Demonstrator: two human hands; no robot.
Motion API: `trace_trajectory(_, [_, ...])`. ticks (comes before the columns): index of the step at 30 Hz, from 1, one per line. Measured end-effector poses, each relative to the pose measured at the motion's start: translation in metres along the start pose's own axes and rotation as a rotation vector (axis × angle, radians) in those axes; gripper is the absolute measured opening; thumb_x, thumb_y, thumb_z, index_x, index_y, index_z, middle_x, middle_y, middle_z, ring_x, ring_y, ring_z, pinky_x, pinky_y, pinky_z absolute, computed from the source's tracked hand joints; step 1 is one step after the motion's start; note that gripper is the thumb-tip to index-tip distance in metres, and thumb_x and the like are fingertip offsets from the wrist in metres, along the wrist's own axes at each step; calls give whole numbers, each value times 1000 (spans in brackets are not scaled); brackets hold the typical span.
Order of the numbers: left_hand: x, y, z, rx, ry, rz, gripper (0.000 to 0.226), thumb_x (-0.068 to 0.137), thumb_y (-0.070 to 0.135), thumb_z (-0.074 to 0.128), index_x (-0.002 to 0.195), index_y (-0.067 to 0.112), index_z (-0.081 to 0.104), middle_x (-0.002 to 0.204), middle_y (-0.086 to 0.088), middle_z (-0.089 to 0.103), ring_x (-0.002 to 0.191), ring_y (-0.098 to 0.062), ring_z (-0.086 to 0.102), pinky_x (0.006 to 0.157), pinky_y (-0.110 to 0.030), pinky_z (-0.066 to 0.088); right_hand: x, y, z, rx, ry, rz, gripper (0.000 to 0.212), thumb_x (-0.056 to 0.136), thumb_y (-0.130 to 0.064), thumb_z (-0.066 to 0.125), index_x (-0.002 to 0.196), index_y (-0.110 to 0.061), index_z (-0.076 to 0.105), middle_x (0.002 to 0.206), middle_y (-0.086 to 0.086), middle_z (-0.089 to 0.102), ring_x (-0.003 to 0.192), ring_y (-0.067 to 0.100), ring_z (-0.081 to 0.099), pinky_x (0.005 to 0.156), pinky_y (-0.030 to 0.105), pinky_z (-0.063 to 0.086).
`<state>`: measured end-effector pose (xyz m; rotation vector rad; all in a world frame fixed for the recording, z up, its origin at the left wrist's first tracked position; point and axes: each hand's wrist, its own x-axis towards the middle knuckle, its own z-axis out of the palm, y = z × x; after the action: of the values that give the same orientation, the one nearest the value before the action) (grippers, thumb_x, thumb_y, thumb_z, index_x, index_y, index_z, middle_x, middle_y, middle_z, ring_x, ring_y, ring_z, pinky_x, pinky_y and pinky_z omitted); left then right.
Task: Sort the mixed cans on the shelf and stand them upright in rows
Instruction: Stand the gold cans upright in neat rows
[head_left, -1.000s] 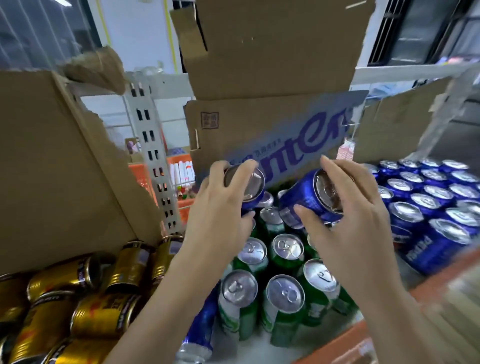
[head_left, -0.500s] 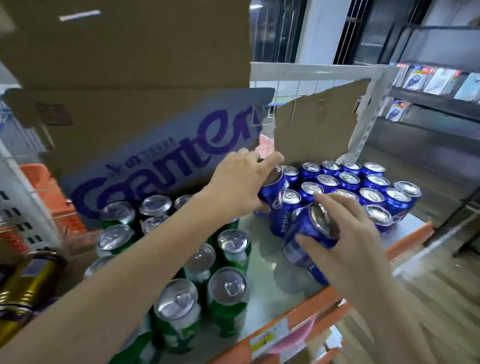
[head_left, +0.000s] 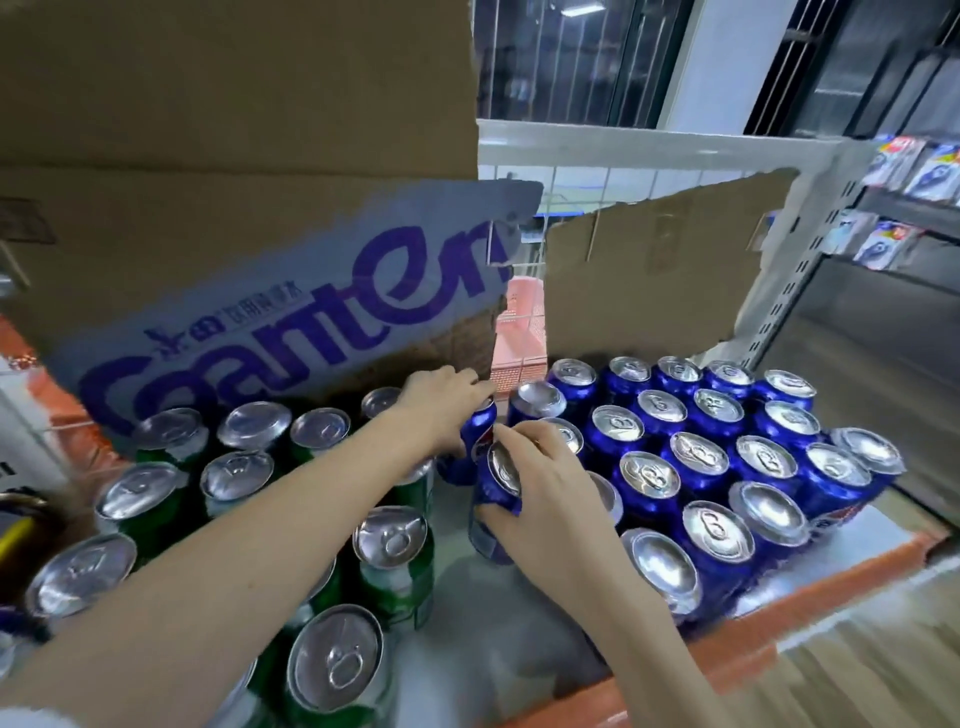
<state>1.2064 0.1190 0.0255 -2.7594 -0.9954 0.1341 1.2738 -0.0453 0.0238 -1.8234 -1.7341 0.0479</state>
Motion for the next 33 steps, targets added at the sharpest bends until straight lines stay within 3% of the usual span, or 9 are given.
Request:
trace_trajectory(5, [3, -10, -7, -140, -51, -35, 64, 82, 33, 65, 137, 15, 36, 134, -4, 46, 119, -24, 48, 91, -40, 47, 31, 9, 12, -80, -55, 85, 55, 78, -19, 67, 129, -11, 45, 130, 7, 41, 112, 28, 46, 86, 29, 38])
trace_trajectory(9, [-28, -25, -24, -204, -4, -149, 52, 86, 45, 59, 127, 16, 46, 124, -3, 52, 108, -20, 52, 83, -35, 49, 46, 8, 27, -167, -112, 141, 53, 81, -28, 67, 124, -10, 43, 123, 10, 42, 107, 31, 49, 83, 32, 39])
trace_trajectory(15, [-118, -30, -22, -304, 82, -376, 59, 90, 52, 47, 138, 18, 39, 138, 2, 39, 127, -18, 37, 102, -34, 37, 55, 4, 43, -312, -130, 125, 53, 85, -30, 60, 129, -9, 39, 128, 10, 44, 116, 28, 43, 91, 31, 34])
trace_trajectory(18, [-159, -23, -9, -372, 152, -473, 63, 91, 53, 45, 144, 24, 28, 148, 8, 26, 136, -13, 25, 107, -27, 26, 52, -2, 53, -315, -104, 59, 47, 75, -21, 69, 115, 0, 54, 118, 19, 54, 107, 39, 51, 88, 40, 41])
trace_trajectory(21, [-194, -19, 0, -416, 223, -534, 65, 90, 56, 42, 146, 28, 22, 150, 12, 20, 138, -8, 18, 109, -22, 20, 45, -6, 59, -237, 36, 23, 43, 67, -9, 75, 105, 7, 63, 106, 26, 62, 96, 46, 58, 83, 50, 49])
trace_trajectory(24, [-236, -23, 7, -408, 213, -645, 65, 87, 55, 52, 142, 24, 37, 144, 5, 38, 133, -18, 36, 104, -31, 35, 35, -23, 55, -185, 146, -17, 46, 70, -7, 75, 112, 6, 62, 110, 24, 63, 102, 45, 58, 88, 52, 47])
trace_trajectory(26, [-269, -31, 16, -361, 254, -714, 63, 81, 58, 54, 128, 15, 55, 124, -5, 58, 114, -27, 56, 87, -38, 49, 26, -41, 54, -145, 189, -49, 47, 71, -9, 75, 113, 6, 61, 112, 24, 62, 105, 44, 57, 91, 55, 46])
trace_trajectory(29, [-316, -41, 29, -343, 246, -822, 67, 79, 58, 39, 120, 10, 60, 116, -9, 63, 104, -30, 61, 81, -41, 52, 7, -78, 63, -66, 173, -105, 47, 76, -14, 73, 116, 5, 59, 116, 23, 61, 110, 42, 55, 93, 55, 44])
trace_trajectory(33, [-376, -54, 46, -334, 260, -871, 65, 79, 56, 44, 120, 9, 60, 115, -10, 63, 101, -33, 63, 80, -43, 52, -22, -145, 86, -11, 139, -206, 50, 75, -16, 75, 117, 5, 59, 115, 19, 62, 110, 38, 56, 93, 51, 46])
